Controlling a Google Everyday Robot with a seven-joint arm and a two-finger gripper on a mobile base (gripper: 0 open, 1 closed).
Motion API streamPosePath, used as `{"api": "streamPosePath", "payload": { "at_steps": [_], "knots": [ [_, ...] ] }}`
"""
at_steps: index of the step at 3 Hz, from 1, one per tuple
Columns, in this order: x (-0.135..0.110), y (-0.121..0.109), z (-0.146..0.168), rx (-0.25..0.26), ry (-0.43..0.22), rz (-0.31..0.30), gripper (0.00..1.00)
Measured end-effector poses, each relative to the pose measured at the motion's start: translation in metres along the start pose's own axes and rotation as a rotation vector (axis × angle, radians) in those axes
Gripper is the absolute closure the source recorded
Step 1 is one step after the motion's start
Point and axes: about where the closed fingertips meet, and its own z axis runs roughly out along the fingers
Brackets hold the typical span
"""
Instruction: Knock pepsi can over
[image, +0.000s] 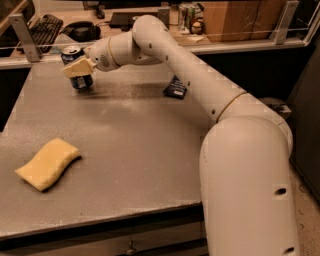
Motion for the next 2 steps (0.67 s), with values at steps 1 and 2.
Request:
{"api": "streamPosePath", "payload": {
  "at_steps": [1,2],
  "knots": [
    [-0.027,0.011,-0.033,-0.042,0.094,-0.103,0.99],
    [-0.027,0.032,-0.057,-0.111,0.211,-0.161,1.0]
  ]
}}
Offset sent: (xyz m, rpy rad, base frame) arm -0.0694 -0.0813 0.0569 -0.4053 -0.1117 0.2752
